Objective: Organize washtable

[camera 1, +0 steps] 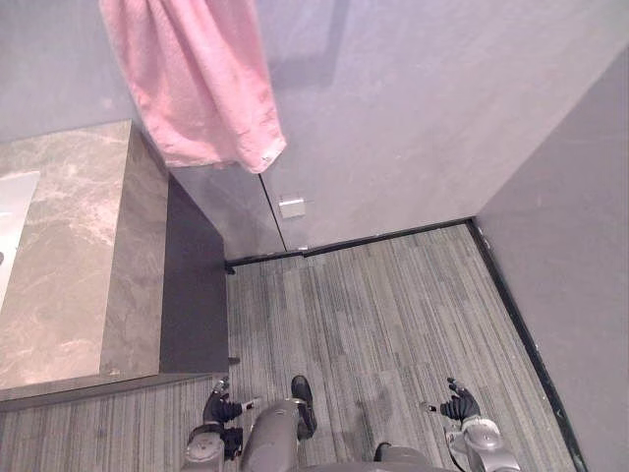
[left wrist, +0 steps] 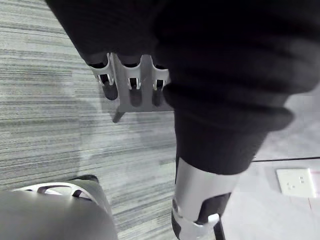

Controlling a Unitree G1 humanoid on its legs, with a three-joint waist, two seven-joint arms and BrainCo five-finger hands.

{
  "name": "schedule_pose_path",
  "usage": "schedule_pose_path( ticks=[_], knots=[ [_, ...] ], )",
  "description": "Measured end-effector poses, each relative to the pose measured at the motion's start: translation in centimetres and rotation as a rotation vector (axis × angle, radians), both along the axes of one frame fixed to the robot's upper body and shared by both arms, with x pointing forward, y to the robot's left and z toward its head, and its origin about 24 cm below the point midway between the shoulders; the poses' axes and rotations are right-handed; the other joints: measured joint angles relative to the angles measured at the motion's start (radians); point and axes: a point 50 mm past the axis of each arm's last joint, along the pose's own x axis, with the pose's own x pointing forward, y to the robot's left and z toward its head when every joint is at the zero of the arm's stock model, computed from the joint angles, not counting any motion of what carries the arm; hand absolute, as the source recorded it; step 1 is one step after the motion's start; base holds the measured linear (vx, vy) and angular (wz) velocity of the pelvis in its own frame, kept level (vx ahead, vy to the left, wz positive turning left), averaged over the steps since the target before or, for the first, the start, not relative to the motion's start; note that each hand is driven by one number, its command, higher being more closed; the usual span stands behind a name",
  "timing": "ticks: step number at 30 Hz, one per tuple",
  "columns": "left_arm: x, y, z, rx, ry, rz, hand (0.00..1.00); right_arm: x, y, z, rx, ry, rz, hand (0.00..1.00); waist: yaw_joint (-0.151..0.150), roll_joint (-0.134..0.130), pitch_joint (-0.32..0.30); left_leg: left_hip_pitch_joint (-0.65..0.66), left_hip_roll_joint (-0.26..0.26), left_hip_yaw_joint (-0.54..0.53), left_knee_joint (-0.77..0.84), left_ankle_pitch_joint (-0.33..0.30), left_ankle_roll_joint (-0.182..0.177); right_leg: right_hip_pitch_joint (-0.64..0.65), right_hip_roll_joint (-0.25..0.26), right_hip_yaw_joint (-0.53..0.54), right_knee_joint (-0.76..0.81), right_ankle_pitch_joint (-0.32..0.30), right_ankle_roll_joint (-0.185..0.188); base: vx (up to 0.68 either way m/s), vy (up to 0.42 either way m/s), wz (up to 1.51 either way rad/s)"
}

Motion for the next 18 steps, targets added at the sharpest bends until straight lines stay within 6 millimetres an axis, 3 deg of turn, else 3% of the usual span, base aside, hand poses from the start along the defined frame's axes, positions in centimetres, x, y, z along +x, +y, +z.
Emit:
schedule_pose_path(
  ticks=[1, 2, 4, 5, 7, 8, 9, 10, 11, 12, 14, 16, 17, 18],
  knots=[
    [-0.1, 0.3, 0.0, 0.007, 0.004, -0.001, 0.0, 0.2, 0.4, 0.0, 0.008, -0.004, 0.009, 0.0, -0.001, -0.005, -0.003, 0.042, -0.007, -0.004, -0.026, -0.017, 0.003, -0.082, -0.014, 0.036, 0.198, 0.024, 0.057, 0.35, 0.016, 0.15],
    [-0.1, 0.5, 0.1, 0.016, 0.006, -0.008, 0.0, 0.2, 0.7, -0.1, 0.018, -0.004, 0.01, 0.0, -0.005, -0.009, -0.004, 0.077, -0.012, -0.015, -0.034, -0.043, 0.008, -0.156, -0.022, 0.049, 0.359, -0.02, 0.048, 0.28, -0.009, 0.16],
    [0.0, 0.5, 0.1, 0.02, 0.006, -0.01, 0.0, 0.0, 1.0, -0.2, 0.022, 0.001, 0.014, 0.0, -0.008, -0.007, -0.003, 0.132, -0.015, -0.027, -0.045, -0.07, 0.008, -0.226, -0.02, 0.045, 0.451, -0.077, 0.001, 0.28, -0.038, 0.25],
    [0.0, 0.5, 0.1, 0.021, 0.005, -0.007, 0.0, -0.3, 1.2, -0.4, 0.021, 0.014, 0.031, 0.0, -0.022, 0.002, 0.0, 0.183, -0.006, -0.044, -0.059, -0.085, -0.007, -0.279, -0.009, -0.002, 0.424, -0.115, -0.058, 0.35, -0.072, 0.35],
    [0.1, 0.5, 0.1, 0.018, 0.002, -0.006, 0.0, -0.4, 1.4, -0.4, 0.022, 0.02, 0.045, 0.0, -0.035, 0.024, 0.005, 0.22, 0.025, -0.066, -0.072, -0.096, -0.023, -0.336, 0.034, -0.037, 0.315, -0.134, -0.091, 0.36, -0.13, 0.4],
    [0.5, 0.4, 0.2, 0.016, -0.008, -0.008, 0.0, -0.6, 1.3, -0.5, 0.021, 0.027, 0.043, 0.0, -0.043, 0.032, 0.005, 0.248, 0.057, -0.091, -0.089, -0.102, -0.036, -0.396, 0.081, -0.033, 0.167, -0.121, -0.094, 0.39, -0.189, 0.51],
    [0.7, 0.4, 0.3, 0.018, -0.013, -0.009, 0.0, -0.9, 1.3, -0.7, 0.022, 0.036, 0.041, 0.0, -0.048, 0.03, 0.004, 0.253, 0.064, -0.111, -0.096, -0.102, -0.041, -0.411, 0.093, -0.018, 0.088, -0.095, -0.093, 0.49, -0.27, 0.78],
    [0.9, 0.6, 0.4, 0.023, -0.018, -0.013, 0.0, -1.4, 1.2, -0.9, 0.023, 0.052, 0.035, 0.0, -0.059, 0.019, -0.001, 0.261, 0.06, -0.141, -0.108, -0.103, -0.063, -0.41, 0.105, 0.011, -0.059, -0.017, -0.084, 0.43, -0.274, 1.04],
    [1.0, 0.3, 0.3, 0.014, -0.014, -0.012, 0.0, -2.5, 0.7, -1.3, 0.02, 0.084, 0.011, 0.0, -0.07, 0.009, -0.002, 0.28, 0.062, -0.198, -0.111, -0.119, -0.106, -0.393, 0.105, 0.022, -0.093, 0.136, -0.141, 0.51, -0.328, 0.89],
    [1.0, -0.4, 0.0, -0.008, -0.007, -0.01, 0.0, -2.5, 0.1, -1.2, 0.013, 0.086, -0.015, 0.0, -0.054, 0.033, -0.012, 0.283, 0.096, -0.219, -0.104, -0.108, -0.131, -0.394, 0.121, 0.0, -0.05, 0.098, -0.152, 0.42, -0.28, 0.63],
    [1.4, -1.0, 0.1, -0.024, -0.019, -0.011, 0.0, -2.3, -0.2, -1.0, 0.016, 0.072, -0.043, 0.0, -0.061, 0.042, -0.01, 0.283, 0.119, -0.231, -0.075, -0.082, -0.172, -0.375, 0.116, -0.05, -0.003, 0.03, -0.173, 0.38, -0.287, 0.64],
    [1.9, -1.4, 0.3, -0.036, -0.044, -0.007, 0.0, -2.8, 0.0, -1.2, 0.041, 0.074, -0.074, 0.0, -0.067, 0.045, -0.009, 0.235, 0.156, -0.241, 0.089, -0.065, -0.201, -0.3, 0.121, -0.109, -0.023, -0.005, -0.189, 0.35, -0.284, 0.85],
    [2.2, -1.8, 0.5, -0.06, -0.068, 0.019, 0.0, -3.2, 0.4, -1.2, 0.065, 0.06, -0.093, 0.0, -0.056, 0.045, -0.007, 0.146, 0.197, -0.218, 0.319, -0.023, -0.208, -0.22, 0.131, -0.132, -0.07, -0.022, -0.199, 0.28, -0.231, 0.44],
    [2.1, -2.0, 0.5, -0.068, -0.073, 0.027, 0.0, -3.1, 0.5, -1.1, 0.076, 0.049, -0.102, 0.0, -0.046, 0.047, -0.008, 0.113, 0.224, -0.193, 0.408, -0.029, -0.209, -0.189, 0.138, -0.136, -0.087, -0.025, -0.203, 0.29, -0.202, 0.24]
  ],
)
